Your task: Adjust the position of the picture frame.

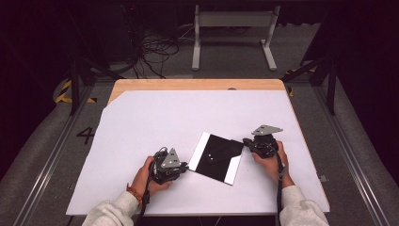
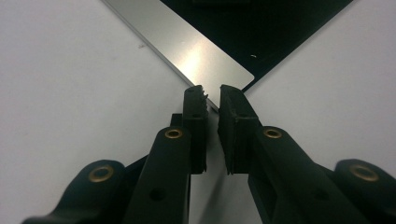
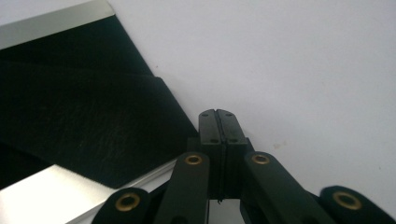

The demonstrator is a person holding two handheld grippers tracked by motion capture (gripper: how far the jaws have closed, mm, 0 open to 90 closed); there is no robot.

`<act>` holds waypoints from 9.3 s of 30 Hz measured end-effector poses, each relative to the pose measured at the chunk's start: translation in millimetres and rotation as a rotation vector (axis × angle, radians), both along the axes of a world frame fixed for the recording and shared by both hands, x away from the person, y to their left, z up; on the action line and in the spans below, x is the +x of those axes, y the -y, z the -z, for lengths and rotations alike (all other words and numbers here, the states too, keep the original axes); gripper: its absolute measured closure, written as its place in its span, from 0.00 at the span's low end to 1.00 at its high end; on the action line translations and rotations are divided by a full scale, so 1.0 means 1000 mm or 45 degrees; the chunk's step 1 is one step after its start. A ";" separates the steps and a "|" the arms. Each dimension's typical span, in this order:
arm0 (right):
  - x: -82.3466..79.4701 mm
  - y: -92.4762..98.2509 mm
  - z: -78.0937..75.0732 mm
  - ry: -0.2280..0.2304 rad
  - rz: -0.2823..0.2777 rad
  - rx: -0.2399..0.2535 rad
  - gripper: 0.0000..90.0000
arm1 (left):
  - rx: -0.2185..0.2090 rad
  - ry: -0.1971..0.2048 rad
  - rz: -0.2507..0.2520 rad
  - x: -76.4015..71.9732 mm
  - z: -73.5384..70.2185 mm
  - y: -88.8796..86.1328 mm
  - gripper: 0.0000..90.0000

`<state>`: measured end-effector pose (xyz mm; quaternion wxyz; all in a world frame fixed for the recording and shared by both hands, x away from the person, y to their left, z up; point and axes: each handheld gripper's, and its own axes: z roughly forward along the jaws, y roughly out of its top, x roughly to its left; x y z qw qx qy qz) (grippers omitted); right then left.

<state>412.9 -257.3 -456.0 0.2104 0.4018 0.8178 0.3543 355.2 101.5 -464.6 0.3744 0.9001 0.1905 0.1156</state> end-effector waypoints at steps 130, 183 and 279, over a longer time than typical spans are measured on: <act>-0.114 -0.033 0.003 -0.067 -0.363 0.044 1.00 | 0.013 -0.060 -0.009 -0.062 -0.001 0.004 1.00; -0.121 -0.040 0.005 0.011 -0.380 -0.018 1.00 | 0.017 -0.024 -0.040 -0.044 -0.001 0.002 0.81; -0.088 -0.045 -0.025 -0.392 -0.415 -0.235 0.94 | -0.067 0.042 -0.208 -0.066 -0.005 -0.095 0.28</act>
